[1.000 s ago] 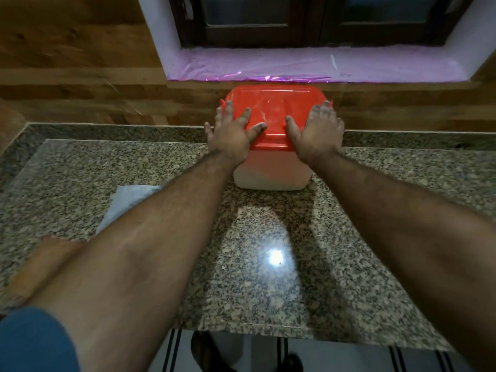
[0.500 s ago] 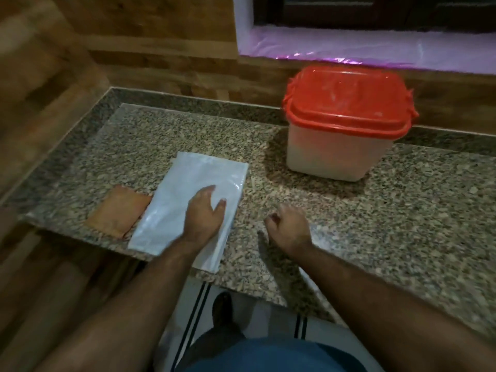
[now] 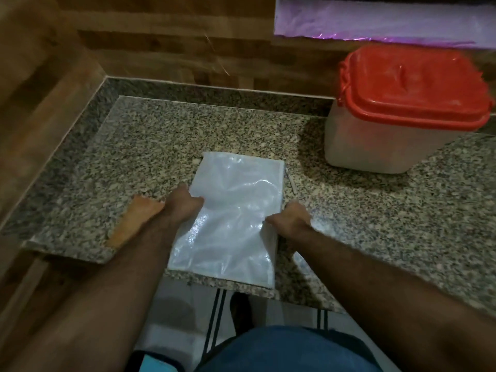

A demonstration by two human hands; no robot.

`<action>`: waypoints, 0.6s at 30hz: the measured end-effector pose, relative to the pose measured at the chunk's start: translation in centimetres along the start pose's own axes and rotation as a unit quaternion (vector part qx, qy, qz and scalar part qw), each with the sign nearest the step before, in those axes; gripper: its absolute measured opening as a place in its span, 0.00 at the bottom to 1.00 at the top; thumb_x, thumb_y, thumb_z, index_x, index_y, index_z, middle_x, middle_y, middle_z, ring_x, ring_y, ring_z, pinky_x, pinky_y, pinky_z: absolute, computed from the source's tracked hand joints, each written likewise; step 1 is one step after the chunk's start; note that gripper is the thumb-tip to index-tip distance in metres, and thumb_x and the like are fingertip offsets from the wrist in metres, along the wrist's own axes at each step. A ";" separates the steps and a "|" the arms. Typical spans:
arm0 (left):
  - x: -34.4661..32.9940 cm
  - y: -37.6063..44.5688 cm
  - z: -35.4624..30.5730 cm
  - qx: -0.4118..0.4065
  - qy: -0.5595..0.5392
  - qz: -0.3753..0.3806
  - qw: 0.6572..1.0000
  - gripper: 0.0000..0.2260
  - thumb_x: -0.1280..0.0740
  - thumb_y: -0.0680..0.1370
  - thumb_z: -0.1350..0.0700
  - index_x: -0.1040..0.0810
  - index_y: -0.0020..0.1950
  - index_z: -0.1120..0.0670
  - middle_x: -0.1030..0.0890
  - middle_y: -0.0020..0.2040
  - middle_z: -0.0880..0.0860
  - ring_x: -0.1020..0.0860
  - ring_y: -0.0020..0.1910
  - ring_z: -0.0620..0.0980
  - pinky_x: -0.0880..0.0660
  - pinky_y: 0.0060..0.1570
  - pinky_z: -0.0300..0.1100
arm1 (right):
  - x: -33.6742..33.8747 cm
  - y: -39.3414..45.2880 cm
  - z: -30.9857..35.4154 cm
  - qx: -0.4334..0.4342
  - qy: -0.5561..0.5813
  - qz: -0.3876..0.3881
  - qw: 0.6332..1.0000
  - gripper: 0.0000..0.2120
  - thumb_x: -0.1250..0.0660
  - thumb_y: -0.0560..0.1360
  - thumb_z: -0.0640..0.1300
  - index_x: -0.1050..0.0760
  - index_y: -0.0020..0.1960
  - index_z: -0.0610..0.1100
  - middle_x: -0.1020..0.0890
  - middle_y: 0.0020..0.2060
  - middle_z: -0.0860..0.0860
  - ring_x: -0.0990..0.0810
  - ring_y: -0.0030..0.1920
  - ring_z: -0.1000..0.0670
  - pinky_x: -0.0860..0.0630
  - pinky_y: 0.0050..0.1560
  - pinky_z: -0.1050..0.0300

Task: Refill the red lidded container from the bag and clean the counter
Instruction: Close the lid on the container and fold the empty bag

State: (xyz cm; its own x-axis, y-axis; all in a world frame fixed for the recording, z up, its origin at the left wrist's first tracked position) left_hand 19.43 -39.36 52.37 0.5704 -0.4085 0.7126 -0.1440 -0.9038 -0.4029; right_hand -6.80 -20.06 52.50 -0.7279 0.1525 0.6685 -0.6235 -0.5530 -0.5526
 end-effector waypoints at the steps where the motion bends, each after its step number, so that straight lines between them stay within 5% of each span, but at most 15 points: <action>1: 0.1 0.7 0.1 0.001 -0.015 0.001 1.000 0.20 0.30 0.65 0.48 0.16 0.55 0.53 0.12 0.47 0.51 0.14 0.46 0.54 0.17 0.49 0.47 | -0.4 0.5 0.2 -0.013 0.016 -0.002 1.000 0.28 0.22 0.59 0.53 0.20 0.56 0.43 0.16 0.52 0.45 0.16 0.55 0.39 0.16 0.49 0.49; 5: 0.3 3.1 0.7 -0.005 -0.069 0.035 0.997 0.16 0.31 0.62 0.56 0.14 0.48 0.55 0.12 0.41 0.53 0.13 0.42 0.55 0.14 0.46 0.51 | -0.6 1.5 0.8 -0.055 0.085 -0.017 0.995 0.22 0.20 0.58 0.45 0.18 0.49 0.39 0.14 0.45 0.43 0.13 0.46 0.40 0.12 0.46 0.43; 10: 0.4 3.8 1.5 0.044 -0.185 0.116 0.975 0.12 0.25 0.70 0.65 0.16 0.52 0.56 0.11 0.49 0.59 0.13 0.49 0.60 0.15 0.52 0.58 | 0.2 1.6 0.7 -0.105 0.149 0.000 0.983 0.09 0.24 0.68 0.32 0.22 0.44 0.38 0.15 0.47 0.38 0.14 0.43 0.39 0.14 0.38 0.42; 14: 0.7 4.4 1.6 0.055 -0.218 0.149 0.963 0.10 0.27 0.74 0.71 0.17 0.52 0.59 0.12 0.50 0.62 0.14 0.49 0.60 0.17 0.49 0.50 | 0.6 2.5 0.5 -0.074 0.127 0.030 0.989 0.04 0.32 0.79 0.34 0.18 0.50 0.37 0.17 0.52 0.40 0.17 0.52 0.40 0.17 0.56 0.47; 18: 0.8 4.5 1.4 0.039 -0.263 0.177 0.948 0.11 0.28 0.74 0.74 0.17 0.50 0.59 0.12 0.52 0.65 0.15 0.50 0.61 0.18 0.50 0.51 | 1.1 3.1 0.2 -0.028 0.220 -0.028 0.975 0.07 0.32 0.76 0.35 0.18 0.41 0.37 0.17 0.38 0.43 0.18 0.42 0.43 0.19 0.41 0.49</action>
State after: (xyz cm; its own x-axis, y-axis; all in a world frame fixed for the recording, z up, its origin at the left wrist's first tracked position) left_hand 20.35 -43.61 50.30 0.8243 -0.5465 0.1478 -0.3538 -0.7012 -0.6190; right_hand -9.45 -21.72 51.61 -0.7365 0.5246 0.4269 -0.6713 -0.4900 -0.5561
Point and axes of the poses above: each hand's wrist, its own y-axis towards the middle knuckle, its own x-axis out of the back of the hand, z = x × y, the point moved 5 cm from there along y, towards the middle knuckle
